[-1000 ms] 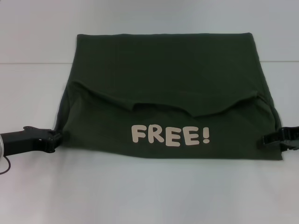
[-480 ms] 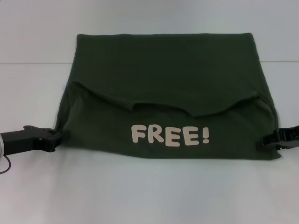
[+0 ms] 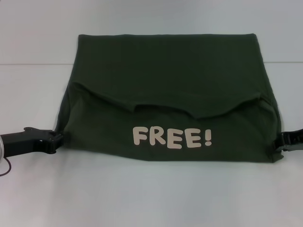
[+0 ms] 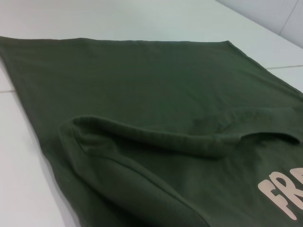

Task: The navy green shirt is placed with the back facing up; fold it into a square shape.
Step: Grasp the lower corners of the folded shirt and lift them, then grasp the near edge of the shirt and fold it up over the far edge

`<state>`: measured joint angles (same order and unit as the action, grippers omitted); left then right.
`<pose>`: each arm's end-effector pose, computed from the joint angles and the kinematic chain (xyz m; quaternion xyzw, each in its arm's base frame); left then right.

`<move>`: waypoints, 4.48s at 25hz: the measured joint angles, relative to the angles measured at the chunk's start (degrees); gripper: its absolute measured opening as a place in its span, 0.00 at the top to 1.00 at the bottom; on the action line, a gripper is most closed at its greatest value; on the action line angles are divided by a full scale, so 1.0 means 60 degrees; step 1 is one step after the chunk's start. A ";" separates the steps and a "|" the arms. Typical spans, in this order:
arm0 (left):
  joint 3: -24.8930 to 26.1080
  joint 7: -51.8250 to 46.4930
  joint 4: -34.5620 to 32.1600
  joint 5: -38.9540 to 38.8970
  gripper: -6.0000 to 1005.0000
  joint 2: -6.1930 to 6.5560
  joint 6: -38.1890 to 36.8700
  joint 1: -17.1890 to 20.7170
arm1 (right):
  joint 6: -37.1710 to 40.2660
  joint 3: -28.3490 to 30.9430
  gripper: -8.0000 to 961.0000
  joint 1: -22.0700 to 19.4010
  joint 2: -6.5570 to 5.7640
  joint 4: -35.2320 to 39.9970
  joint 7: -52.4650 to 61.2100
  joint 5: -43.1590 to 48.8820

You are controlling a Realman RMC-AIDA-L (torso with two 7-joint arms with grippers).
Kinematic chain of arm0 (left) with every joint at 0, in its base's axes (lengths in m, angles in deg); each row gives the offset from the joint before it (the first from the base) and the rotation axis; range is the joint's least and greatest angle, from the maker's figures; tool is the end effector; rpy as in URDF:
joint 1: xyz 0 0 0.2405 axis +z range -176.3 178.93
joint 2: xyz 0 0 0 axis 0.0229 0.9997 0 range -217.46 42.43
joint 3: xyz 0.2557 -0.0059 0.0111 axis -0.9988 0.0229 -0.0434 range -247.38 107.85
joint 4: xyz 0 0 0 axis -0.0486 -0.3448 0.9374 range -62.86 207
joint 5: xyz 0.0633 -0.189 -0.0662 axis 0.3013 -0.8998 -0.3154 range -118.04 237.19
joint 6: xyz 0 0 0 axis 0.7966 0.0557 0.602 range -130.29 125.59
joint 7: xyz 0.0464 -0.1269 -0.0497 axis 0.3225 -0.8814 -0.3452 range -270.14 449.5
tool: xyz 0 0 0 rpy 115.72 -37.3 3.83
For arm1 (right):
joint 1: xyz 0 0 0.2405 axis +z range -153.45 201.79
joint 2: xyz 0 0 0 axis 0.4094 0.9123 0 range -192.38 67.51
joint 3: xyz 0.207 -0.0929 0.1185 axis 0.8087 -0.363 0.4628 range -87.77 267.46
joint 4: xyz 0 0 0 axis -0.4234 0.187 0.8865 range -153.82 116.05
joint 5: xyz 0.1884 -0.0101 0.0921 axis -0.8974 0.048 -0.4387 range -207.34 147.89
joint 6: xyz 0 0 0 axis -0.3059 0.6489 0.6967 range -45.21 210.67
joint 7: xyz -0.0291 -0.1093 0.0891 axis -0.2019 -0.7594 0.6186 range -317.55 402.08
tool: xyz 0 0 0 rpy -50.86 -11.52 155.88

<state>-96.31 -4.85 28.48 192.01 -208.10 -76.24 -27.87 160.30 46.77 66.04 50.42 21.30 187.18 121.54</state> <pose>-0.3309 0.3429 0.0267 -0.8684 -0.3927 -0.1310 0.2729 0.2952 0.3872 0.0374 -0.7712 0.6047 -0.0392 0.1951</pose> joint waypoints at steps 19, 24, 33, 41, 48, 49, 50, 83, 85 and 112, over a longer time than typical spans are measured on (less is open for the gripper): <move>0.0529 -0.0740 -0.0267 0.0046 0.97 0.0128 -0.0976 0.0073 | 0.1177 0.0437 0.96 -0.0094 -0.0383 0.0125 -0.0569 -0.0074; 0.0604 -0.0886 -0.0433 0.0096 0.97 0.0161 -0.2038 0.0204 | 0.2032 0.0607 0.96 -0.0238 -0.0529 0.0140 -0.1021 -0.0075; 0.0778 -0.2412 -0.0652 0.0839 0.97 0.0302 -0.4430 0.0456 | 0.3662 0.0488 0.96 -0.0655 -0.0527 0.0096 -0.1997 -0.0015; 0.1223 -0.3712 -0.0639 0.2891 0.97 0.0401 -0.5531 0.0492 | 0.4620 0.0366 0.96 -0.1089 -0.0312 -0.0001 -0.3058 0.0461; 0.1387 -0.3719 -0.0692 0.3573 0.97 0.0512 -0.6773 0.0410 | 0.4919 0.0333 0.96 -0.1179 -0.0212 -0.0128 -0.3478 0.0861; 0.1366 -0.3689 -0.0695 0.3703 0.97 0.0515 -0.6892 0.0397 | 0.4936 0.0326 0.96 -0.1190 -0.0199 -0.0129 -0.3504 0.0867; 0.1346 -0.3667 -0.0698 0.3768 0.97 0.0516 -0.6948 0.0393 | 0.4943 0.0317 0.96 -0.1205 -0.0183 -0.0130 -0.3532 0.0870; 0.2962 -0.4345 0.0981 -0.0267 0.97 0.1016 -0.4079 -0.0488 | 0.2795 0.4417 0.96 -0.1323 -0.0763 -0.0575 -0.2758 -0.3233; 0.2934 -0.4300 0.1201 -0.0576 0.97 0.0982 -0.3362 -0.0574 | 0.2213 0.4425 0.96 -0.1324 -0.0748 -0.0813 -0.2828 -0.3683; 0.2778 -0.1141 0.2964 -0.2876 0.97 -0.0035 0.3264 -0.1657 | -0.4628 0.4322 0.96 -0.0077 0.1103 -0.2258 -0.6695 -0.6227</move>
<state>-79.65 -11.70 46.27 174.76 -208.31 -56.66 -37.81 132.53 72.70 65.58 57.03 7.75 147.01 84.18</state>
